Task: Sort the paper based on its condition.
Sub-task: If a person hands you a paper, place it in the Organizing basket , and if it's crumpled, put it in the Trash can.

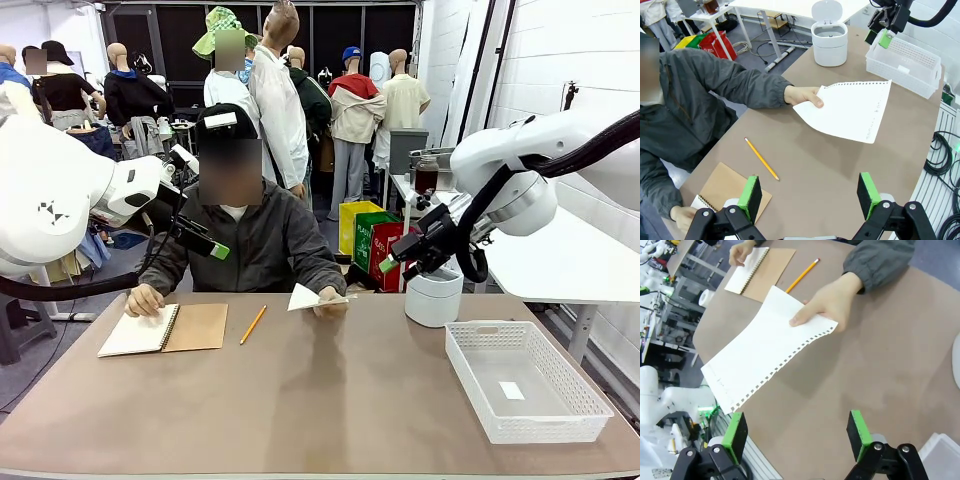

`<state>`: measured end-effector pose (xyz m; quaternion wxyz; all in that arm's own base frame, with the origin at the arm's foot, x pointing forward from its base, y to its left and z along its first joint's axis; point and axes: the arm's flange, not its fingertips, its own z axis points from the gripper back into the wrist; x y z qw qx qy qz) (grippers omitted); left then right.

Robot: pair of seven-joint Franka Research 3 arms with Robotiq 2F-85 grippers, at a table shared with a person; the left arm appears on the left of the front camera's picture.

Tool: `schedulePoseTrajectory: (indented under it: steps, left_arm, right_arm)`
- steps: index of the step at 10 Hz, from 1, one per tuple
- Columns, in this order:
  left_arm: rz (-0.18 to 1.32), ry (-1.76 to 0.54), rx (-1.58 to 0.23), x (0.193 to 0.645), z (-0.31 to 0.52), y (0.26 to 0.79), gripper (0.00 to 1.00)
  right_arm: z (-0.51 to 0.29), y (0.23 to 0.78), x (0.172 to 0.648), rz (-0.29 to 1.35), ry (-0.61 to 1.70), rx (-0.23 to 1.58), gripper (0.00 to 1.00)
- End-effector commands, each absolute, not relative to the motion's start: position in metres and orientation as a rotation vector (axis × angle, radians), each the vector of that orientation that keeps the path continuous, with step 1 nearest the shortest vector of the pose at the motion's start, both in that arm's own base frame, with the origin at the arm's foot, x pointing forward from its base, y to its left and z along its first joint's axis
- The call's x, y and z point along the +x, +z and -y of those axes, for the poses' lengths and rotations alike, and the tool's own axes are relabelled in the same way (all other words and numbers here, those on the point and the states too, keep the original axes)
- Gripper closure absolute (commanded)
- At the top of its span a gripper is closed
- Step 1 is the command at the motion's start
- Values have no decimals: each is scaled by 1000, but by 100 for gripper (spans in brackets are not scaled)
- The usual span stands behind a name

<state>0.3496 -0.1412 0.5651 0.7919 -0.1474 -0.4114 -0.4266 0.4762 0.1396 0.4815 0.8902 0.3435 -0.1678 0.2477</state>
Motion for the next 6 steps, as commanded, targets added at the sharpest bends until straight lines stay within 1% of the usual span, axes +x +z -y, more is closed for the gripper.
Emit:
schedulePoseTrajectory:
  steps: [1, 2, 3, 4, 6]
  left_arm:
    - [877, -911, -326, 350, 141, 564, 0]
    - [877, -911, -326, 350, 141, 564, 0]
    - [877, -911, -326, 350, 141, 564, 0]
    - [877, -911, -326, 350, 141, 564, 0]
    - [877, -911, -326, 350, 141, 564, 0]
  right_arm:
    - [-139, 482, 475, 354, 524, 716, 0]
    - [-140, 481, 476, 348, 514, 713, 0]
    - [-138, 477, 483, 266, 360, 827, 0]
    - [-136, 469, 487, 209, 239, 890, 0]
    - [-133, 452, 492, 90, 77, 1009, 0]
